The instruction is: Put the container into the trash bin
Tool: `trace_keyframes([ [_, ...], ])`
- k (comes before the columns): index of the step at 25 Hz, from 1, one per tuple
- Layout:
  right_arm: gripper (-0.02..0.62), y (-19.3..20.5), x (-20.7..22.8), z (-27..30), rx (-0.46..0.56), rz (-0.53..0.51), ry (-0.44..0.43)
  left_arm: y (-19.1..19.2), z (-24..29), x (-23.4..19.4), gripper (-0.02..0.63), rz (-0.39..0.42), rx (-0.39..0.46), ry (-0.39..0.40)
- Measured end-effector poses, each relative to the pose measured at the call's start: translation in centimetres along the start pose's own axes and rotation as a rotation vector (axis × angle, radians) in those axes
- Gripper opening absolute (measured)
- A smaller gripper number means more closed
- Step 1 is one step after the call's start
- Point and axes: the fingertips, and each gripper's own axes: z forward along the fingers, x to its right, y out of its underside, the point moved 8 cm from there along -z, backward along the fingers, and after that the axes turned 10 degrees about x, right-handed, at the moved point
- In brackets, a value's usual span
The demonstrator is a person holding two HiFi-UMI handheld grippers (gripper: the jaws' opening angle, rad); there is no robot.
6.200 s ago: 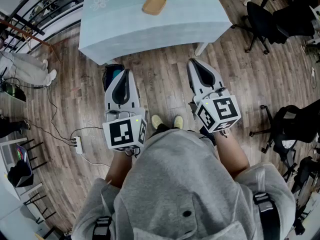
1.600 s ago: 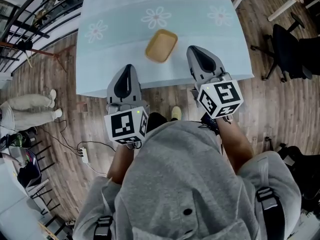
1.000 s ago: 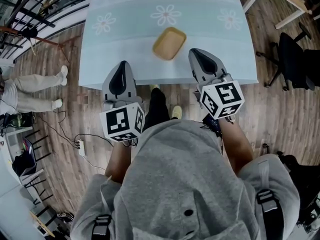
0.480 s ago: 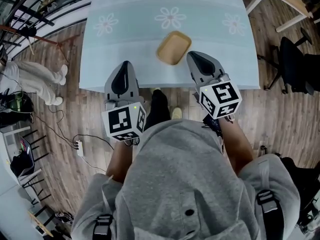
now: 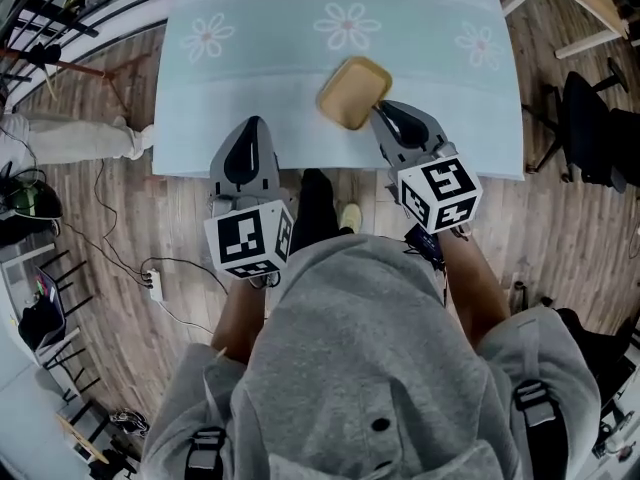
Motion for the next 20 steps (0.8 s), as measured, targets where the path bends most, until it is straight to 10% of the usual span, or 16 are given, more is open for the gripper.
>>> trace_keyframes([
  [20, 0.11, 3.7, 0.6, 4.7, -0.221, -0.008, -0.074, 3.0, 4.6, -2.1, 0.018, -0.043, -0.098, 0.013],
])
